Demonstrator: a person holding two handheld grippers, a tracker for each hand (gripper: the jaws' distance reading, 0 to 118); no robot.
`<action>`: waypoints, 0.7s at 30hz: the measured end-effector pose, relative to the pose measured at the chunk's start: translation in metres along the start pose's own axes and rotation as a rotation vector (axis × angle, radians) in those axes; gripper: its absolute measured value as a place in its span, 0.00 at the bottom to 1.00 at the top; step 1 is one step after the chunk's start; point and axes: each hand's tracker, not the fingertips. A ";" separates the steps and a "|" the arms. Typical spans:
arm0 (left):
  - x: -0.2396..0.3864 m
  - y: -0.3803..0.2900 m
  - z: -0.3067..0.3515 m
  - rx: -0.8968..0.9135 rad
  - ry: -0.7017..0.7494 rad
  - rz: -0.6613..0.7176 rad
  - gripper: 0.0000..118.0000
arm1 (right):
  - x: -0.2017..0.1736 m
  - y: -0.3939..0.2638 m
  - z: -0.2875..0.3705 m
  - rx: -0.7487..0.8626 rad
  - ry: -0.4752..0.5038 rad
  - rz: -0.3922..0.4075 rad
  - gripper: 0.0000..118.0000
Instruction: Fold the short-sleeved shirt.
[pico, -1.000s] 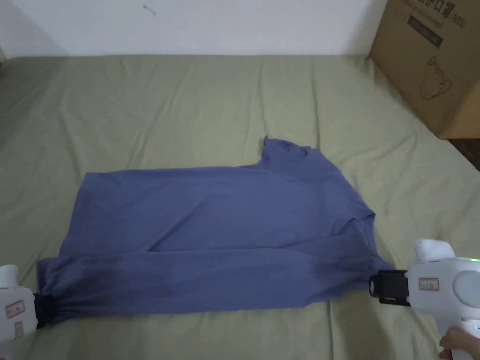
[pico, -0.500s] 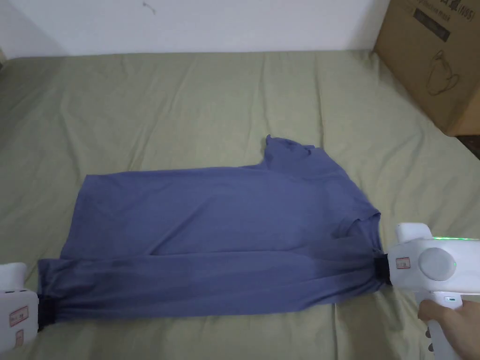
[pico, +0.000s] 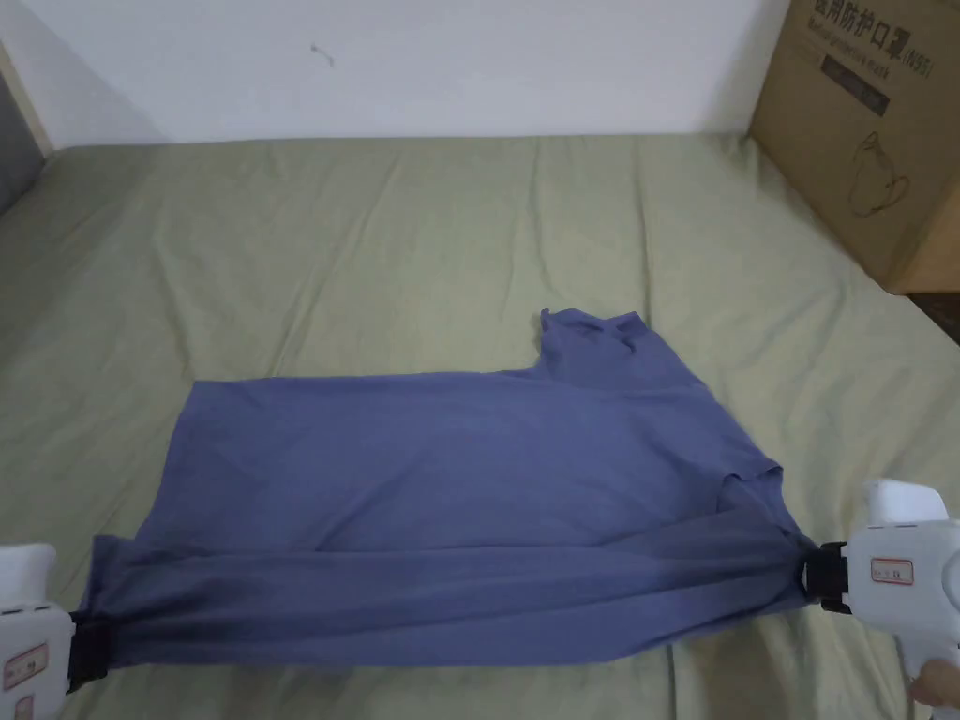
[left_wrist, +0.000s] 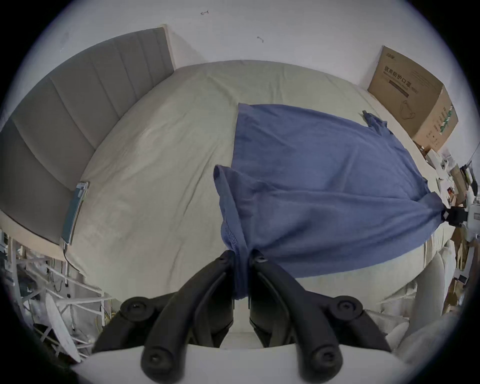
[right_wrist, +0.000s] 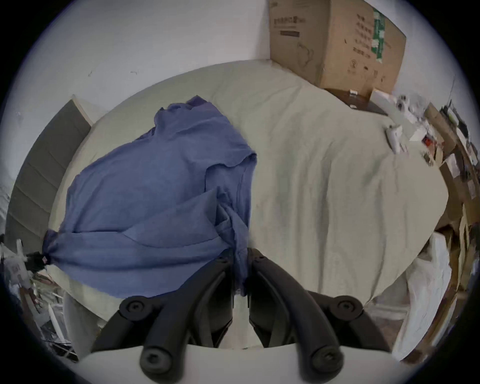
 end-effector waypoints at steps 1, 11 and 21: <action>-0.001 -0.004 0.001 -0.002 -0.002 0.000 0.07 | 0.002 -0.005 0.001 0.020 0.000 -0.011 0.07; 0.001 -0.040 -0.011 -0.093 0.011 -0.055 0.07 | 0.017 -0.048 -0.002 -0.068 -0.021 -0.045 0.07; 0.012 -0.008 0.014 0.022 0.023 0.012 0.84 | -0.003 -0.012 0.019 0.015 -0.028 0.032 0.70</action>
